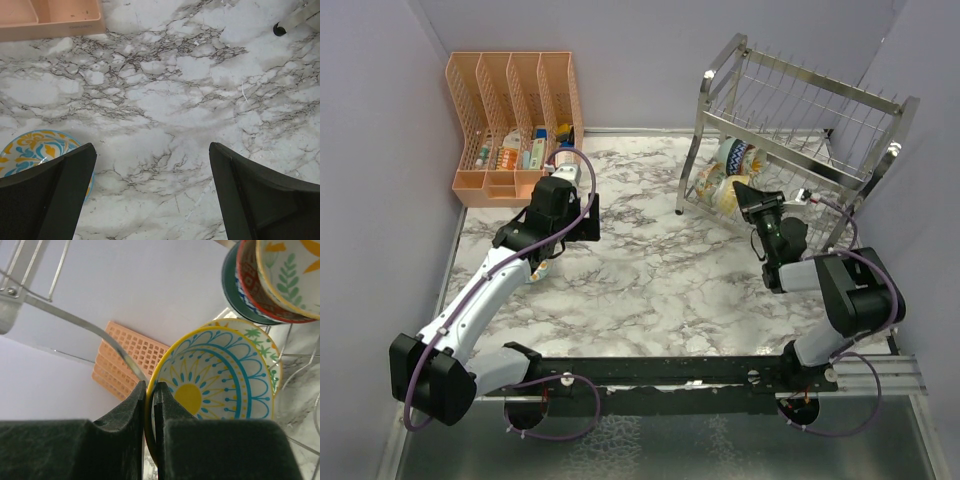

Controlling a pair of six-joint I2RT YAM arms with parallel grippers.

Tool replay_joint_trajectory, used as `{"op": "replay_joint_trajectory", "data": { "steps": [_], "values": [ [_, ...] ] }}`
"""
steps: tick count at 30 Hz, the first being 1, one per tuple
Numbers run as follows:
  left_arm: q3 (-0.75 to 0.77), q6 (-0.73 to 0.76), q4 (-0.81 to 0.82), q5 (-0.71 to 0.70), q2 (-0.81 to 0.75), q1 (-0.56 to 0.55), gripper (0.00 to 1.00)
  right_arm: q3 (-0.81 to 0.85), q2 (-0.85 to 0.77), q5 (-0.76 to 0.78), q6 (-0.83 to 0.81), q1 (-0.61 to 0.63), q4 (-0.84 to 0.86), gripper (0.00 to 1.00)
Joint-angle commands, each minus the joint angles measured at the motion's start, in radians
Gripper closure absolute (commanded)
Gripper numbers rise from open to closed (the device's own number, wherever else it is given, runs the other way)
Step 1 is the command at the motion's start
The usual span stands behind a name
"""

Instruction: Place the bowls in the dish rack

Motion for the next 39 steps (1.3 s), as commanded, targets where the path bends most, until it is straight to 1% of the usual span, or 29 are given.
{"op": "replay_joint_trajectory", "data": {
  "steps": [1, 4, 7, 13, 16, 22, 26, 29, 33, 39],
  "values": [
    [0.039, 0.03, -0.021, 0.002, -0.017, 0.009, 0.01, 0.041, 0.134, 0.021, 0.096, -0.019, 0.291, 0.99],
    [0.041, 0.038, -0.024, -0.003, -0.023, 0.011, 0.01, 0.066, 0.225, 0.002, 0.13, -0.022, 0.374, 0.99],
    [0.041, 0.044, -0.026, -0.006, -0.022, 0.012, 0.01, 0.073, 0.28, 0.003, 0.147, -0.025, 0.447, 0.99],
    [0.033, 0.052, -0.026, -0.014, -0.012, 0.016, 0.01, 0.083, 0.307, 0.004, 0.162, -0.029, 0.471, 0.99],
    [0.029, 0.056, -0.025, -0.013, -0.007, 0.018, 0.01, 0.085, 0.291, -0.001, 0.165, -0.03, 0.487, 0.99],
    [0.015, 0.059, -0.018, -0.011, -0.01, 0.023, 0.01, 0.084, 0.174, -0.005, 0.12, -0.03, 0.405, 0.99],
    [0.003, 0.053, -0.006, 0.002, -0.01, 0.027, 0.01, 0.094, 0.159, -0.003, 0.122, -0.029, 0.378, 0.99],
    [-0.002, 0.052, -0.004, 0.006, -0.012, 0.028, 0.01, 0.109, 0.216, -0.01, 0.161, -0.03, 0.405, 0.99],
    [-0.004, 0.054, -0.008, 0.004, -0.014, 0.032, 0.01, 0.123, 0.333, -0.012, 0.221, -0.03, 0.513, 0.99],
    [-0.011, 0.055, -0.007, 0.01, -0.011, 0.035, 0.01, 0.157, 0.39, -0.016, 0.233, -0.03, 0.517, 0.99]
  ]
}}
